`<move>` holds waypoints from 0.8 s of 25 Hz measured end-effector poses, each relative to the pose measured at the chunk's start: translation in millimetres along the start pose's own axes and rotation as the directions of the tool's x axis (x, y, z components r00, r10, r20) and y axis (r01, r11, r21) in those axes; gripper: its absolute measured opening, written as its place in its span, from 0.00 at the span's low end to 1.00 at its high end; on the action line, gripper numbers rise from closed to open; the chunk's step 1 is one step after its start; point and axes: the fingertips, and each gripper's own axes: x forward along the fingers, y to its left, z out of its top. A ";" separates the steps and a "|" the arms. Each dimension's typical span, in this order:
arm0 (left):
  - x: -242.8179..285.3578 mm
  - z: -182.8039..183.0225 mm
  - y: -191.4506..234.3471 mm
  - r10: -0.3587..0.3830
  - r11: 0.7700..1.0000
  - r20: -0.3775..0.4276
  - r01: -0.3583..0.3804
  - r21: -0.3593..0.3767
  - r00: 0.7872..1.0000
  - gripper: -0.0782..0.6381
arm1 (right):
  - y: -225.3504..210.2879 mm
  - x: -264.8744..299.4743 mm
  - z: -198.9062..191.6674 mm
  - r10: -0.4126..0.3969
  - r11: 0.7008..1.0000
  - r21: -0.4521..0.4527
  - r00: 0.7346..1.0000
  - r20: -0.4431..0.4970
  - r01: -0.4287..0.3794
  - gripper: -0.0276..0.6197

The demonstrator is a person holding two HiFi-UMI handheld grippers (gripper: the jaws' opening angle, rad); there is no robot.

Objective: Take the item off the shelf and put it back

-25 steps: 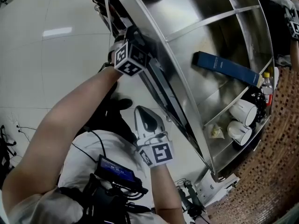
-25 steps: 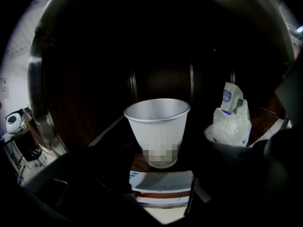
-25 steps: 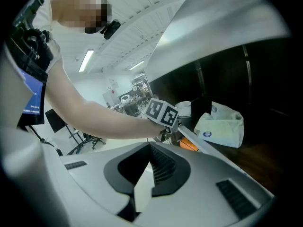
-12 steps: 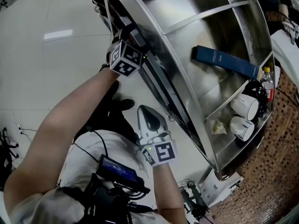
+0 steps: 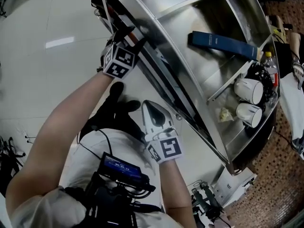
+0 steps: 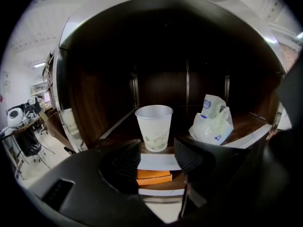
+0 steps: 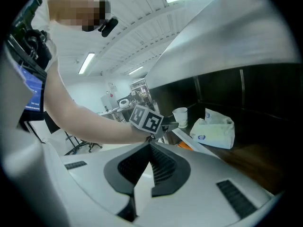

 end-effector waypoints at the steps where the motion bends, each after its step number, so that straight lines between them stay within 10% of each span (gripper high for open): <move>1: -3.2 -1.0 -0.3 0.001 1.000 -0.003 -0.001 0.004 1.000 0.39 | 0.6 -1.6 1.4 -0.001 1.000 -0.003 1.000 0.006 0.001 0.05; 10: -41.0 -2.8 -12.1 -0.025 0.998 -0.001 0.025 0.057 1.000 0.11 | 0.7 -18.9 10.8 -0.024 0.999 -0.025 0.998 0.050 0.025 0.05; 20: -122.3 26.3 -53.0 -0.222 0.975 0.066 0.223 0.002 0.973 0.11 | 2.8 -29.9 31.1 -0.035 0.997 -0.063 0.992 0.118 0.043 0.05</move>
